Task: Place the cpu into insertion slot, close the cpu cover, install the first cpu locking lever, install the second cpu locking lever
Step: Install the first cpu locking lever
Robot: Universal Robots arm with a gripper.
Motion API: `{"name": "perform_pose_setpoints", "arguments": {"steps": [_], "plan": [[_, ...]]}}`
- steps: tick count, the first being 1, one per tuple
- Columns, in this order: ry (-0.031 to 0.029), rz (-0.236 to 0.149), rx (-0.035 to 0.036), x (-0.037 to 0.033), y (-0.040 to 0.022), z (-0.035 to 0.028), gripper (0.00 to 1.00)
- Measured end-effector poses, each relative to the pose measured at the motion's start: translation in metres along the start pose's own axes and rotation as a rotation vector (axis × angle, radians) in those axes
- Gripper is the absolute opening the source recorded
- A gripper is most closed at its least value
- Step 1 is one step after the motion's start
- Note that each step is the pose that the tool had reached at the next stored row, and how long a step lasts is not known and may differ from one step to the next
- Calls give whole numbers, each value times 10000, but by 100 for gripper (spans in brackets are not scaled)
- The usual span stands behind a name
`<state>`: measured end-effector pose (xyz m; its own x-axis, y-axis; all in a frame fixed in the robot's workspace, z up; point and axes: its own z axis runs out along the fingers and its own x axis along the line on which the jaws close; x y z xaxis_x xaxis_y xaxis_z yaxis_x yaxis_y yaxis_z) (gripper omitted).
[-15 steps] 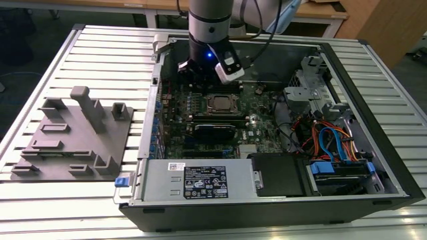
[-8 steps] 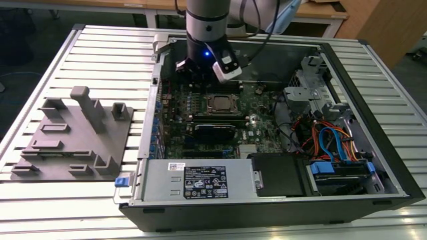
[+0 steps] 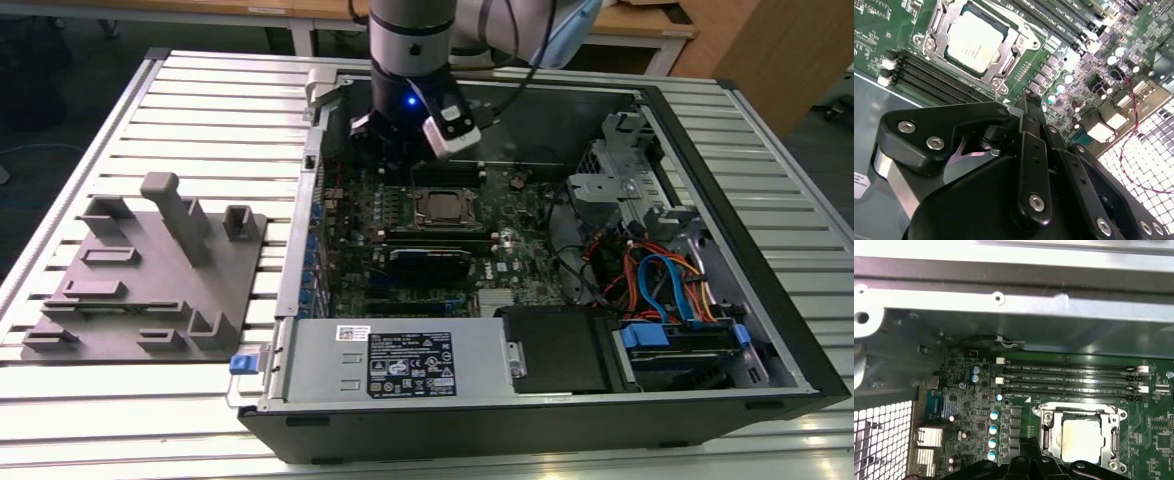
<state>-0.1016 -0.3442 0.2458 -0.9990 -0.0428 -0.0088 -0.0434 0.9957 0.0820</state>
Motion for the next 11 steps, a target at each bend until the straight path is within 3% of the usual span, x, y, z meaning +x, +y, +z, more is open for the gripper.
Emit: {"name": "perform_pose_setpoints", "arguments": {"steps": [11], "plan": [[-12, 56, 1, 36, 112, -29, 10]]}}
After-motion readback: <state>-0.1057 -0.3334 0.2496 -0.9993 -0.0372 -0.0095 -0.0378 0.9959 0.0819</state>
